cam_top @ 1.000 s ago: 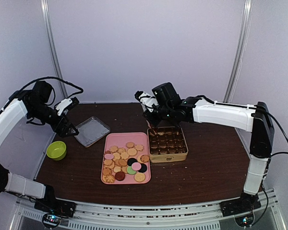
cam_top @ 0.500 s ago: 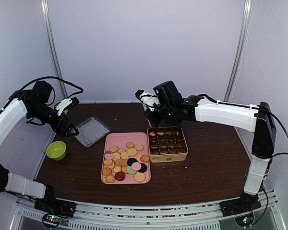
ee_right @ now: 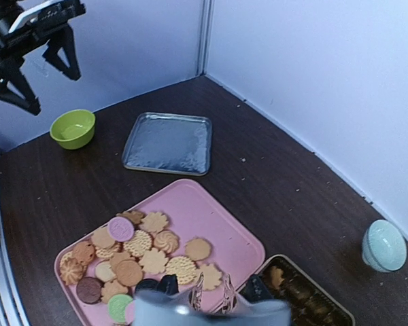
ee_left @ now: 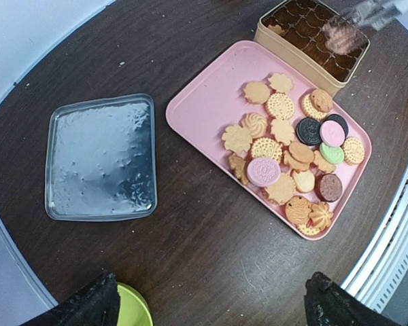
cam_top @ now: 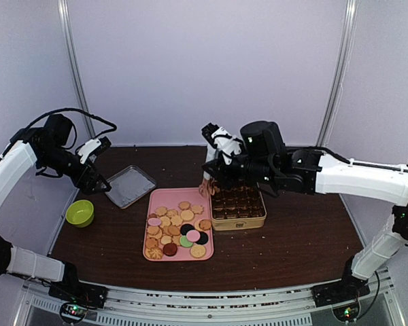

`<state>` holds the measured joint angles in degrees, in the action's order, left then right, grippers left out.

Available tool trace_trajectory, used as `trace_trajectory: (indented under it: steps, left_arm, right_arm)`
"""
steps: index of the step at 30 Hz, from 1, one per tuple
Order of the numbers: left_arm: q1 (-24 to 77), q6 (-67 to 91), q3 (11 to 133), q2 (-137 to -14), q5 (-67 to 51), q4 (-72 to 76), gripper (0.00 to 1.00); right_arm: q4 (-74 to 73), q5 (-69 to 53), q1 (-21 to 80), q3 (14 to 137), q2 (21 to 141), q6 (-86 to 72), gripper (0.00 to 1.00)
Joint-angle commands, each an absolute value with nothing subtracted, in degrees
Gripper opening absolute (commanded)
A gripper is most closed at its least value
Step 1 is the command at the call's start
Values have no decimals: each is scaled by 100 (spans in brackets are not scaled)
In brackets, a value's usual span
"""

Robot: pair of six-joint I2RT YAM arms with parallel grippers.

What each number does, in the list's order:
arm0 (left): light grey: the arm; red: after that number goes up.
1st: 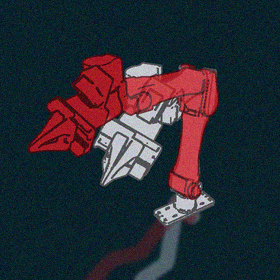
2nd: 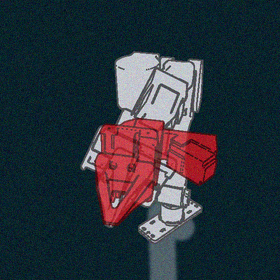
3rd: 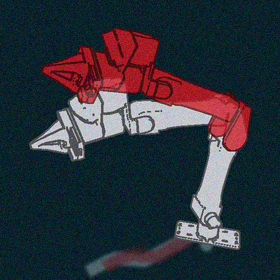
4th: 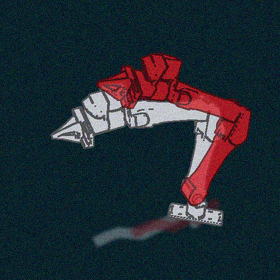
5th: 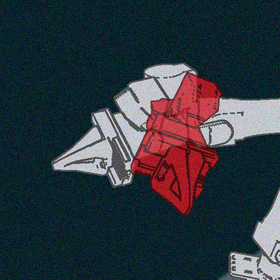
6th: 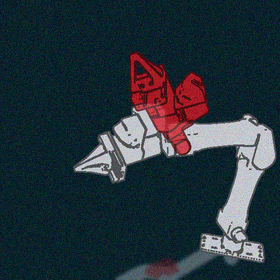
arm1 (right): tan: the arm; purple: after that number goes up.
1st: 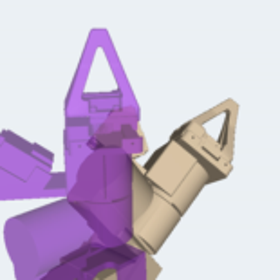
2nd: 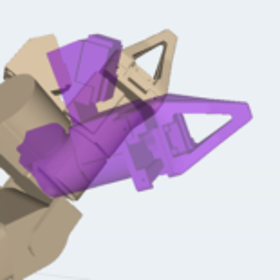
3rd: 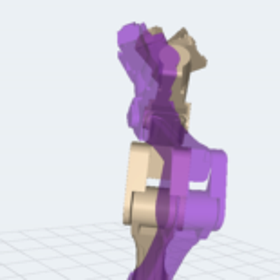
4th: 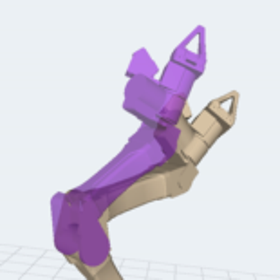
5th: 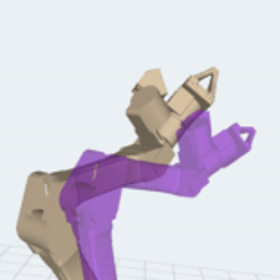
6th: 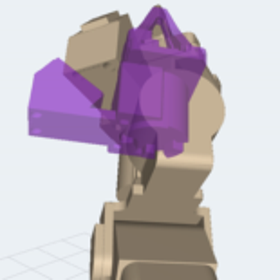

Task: Pack the cookies
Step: Pick up the fake cookies from the plate.

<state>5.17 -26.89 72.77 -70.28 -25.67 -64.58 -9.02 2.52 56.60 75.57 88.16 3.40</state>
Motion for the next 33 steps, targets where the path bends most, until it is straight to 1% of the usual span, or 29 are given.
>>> trace_trajectory:
  steps: [1, 8, 11, 15, 24, 33]
  left_arm:
    - [474, -2674, 7279, -6893, -2619, -6418, 97]
    - [469, -2626, 7253, -6899, -2677, -6429, 97]
    - [473, -2627, 7245, -6891, -2689, -6431, 97]
    - [474, -2627, 7242, -6882, -2675, -6434, 97]
    - [474, -2650, 7260, -6821, -2683, -6477, 97]
    - [471, -2653, 7345, -6851, -2732, -6489, 97]
  right_arm:
    - [-286, 337, 6038, 6969, 8641, -341, 32]
    - [98, 325, 6278, 6777, 8832, -708, 33]
    - [206, 159, 6301, 6772, 8942, -896, 36]
    - [461, 233, 6329, 6613, 9044, -1089, 38]
    - [487, 273, 6354, 6560, 9335, -1079, 40]
    - [462, 94, 6389, 6424, 9400, -1200, 40]
